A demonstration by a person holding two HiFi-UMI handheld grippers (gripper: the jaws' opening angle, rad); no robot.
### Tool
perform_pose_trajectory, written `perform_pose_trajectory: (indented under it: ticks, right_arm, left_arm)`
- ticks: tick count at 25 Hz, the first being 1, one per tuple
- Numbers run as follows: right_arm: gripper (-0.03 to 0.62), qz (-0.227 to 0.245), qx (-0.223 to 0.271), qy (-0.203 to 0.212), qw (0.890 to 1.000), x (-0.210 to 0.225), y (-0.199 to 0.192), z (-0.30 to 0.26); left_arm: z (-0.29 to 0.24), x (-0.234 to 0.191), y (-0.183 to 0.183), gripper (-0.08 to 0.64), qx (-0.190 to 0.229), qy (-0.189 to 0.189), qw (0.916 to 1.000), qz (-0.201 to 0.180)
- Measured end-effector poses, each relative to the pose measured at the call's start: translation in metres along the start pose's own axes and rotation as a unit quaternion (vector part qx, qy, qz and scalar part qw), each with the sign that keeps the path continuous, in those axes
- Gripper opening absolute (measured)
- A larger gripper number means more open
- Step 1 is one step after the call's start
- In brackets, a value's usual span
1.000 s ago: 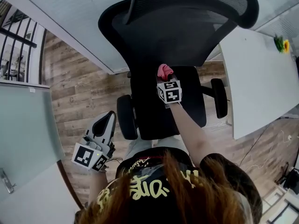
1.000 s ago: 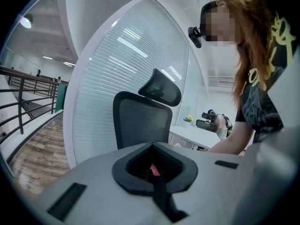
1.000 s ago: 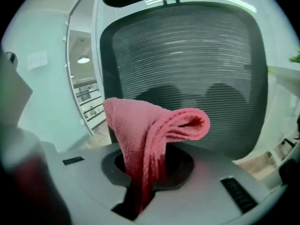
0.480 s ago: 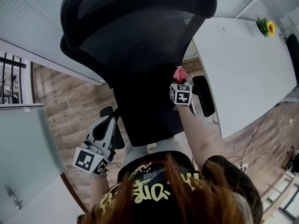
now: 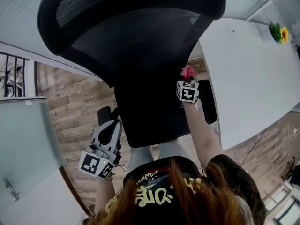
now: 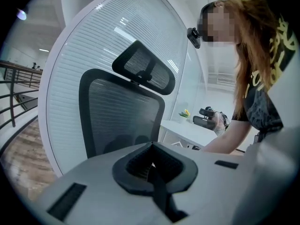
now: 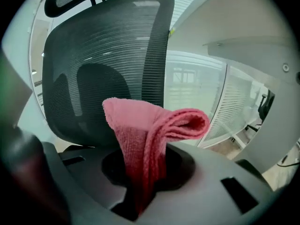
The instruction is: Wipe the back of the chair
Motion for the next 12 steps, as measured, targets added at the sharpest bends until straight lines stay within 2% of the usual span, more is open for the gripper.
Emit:
perform_pose_trajectory:
  ticks: [9, 12]
  right_arm:
    - [0.051, -0.001, -0.025, 0.004, 1.000, 0.011, -0.006, -0.033]
    - [0.051, 0.026, -0.028, 0.008, 0.999, 0.005, -0.004, -0.040]
  left_arm:
    - [-0.018, 0.004, -0.012, -0.011, -0.002, 0.013, 0.9999, 0.008]
    - [-0.017, 0.004, -0.015, -0.011, -0.001, 0.017, 0.9998, 0.011]
Point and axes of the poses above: the fingertips, and each gripper's own axes: z backward along the fingers, x to its right, y out of its top, the point moved 10 cm from there along z, backward along the fingers, and after that the axes turned 9 degrees about y, right-handed, at the moved point
